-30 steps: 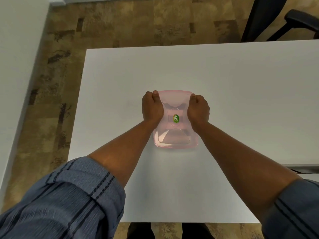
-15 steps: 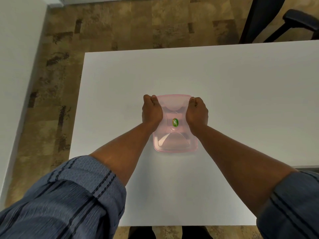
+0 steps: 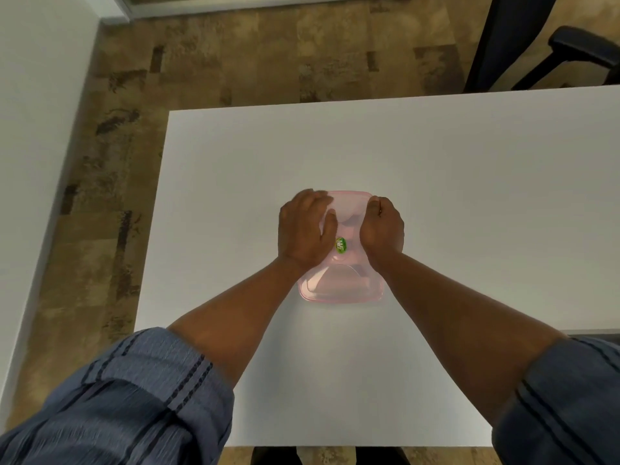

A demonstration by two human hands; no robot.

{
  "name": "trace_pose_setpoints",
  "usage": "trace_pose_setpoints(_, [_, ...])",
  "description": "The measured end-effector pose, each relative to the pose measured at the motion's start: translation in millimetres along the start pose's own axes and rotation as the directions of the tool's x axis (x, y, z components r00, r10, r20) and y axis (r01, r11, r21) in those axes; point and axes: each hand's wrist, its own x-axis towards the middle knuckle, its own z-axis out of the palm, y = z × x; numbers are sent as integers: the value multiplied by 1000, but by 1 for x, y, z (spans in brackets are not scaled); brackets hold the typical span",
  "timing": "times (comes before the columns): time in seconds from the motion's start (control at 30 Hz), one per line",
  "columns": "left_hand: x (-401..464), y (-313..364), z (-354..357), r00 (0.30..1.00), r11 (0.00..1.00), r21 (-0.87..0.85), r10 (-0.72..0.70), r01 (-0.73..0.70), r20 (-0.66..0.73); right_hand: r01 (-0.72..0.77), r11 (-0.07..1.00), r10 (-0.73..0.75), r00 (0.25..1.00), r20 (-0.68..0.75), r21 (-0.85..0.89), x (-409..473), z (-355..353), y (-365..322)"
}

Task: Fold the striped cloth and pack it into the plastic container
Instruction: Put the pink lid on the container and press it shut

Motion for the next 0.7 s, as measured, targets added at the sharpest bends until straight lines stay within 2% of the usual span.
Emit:
trace_pose_setpoints(0.07, [-12, -1, 1, 989, 990, 96, 92, -103, 115, -9, 1000, 9, 1000, 0, 2, -1, -1, -1])
trace_pose_setpoints(0.13, [-24, -4, 3, 968, 977, 172, 86, -129, 237, -12, 1000, 12, 1000, 3, -10, -1, -2, -2])
trace_pose_setpoints(0.2, [-32, -5, 5, 955, 969, 208, 70, -134, 289, -2, 1000, 2, 1000, 2, -25, -2, -2, -1])
trace_pose_setpoints(0.37, [-32, -8, 8, 953, 975, 190, 57, -118, 298, 60, 994, -63, 998, -27, -92, -3, -4, -4])
trace_pose_setpoints(0.5, [-32, -8, 8, 952, 971, 206, 52, -118, 303, 207, 976, -210, 977, -42, -68, -9, -6, -3])
trace_pose_setpoints(0.57, [-33, -7, 7, 957, 969, 220, 41, -108, 286, 313, 940, -313, 950, 23, -134, -12, -8, 1])
trace_pose_setpoints(0.7, [-32, -8, 6, 963, 983, 176, -5, -44, 268, 516, 786, -455, 856, 245, -341, -23, -12, 13])
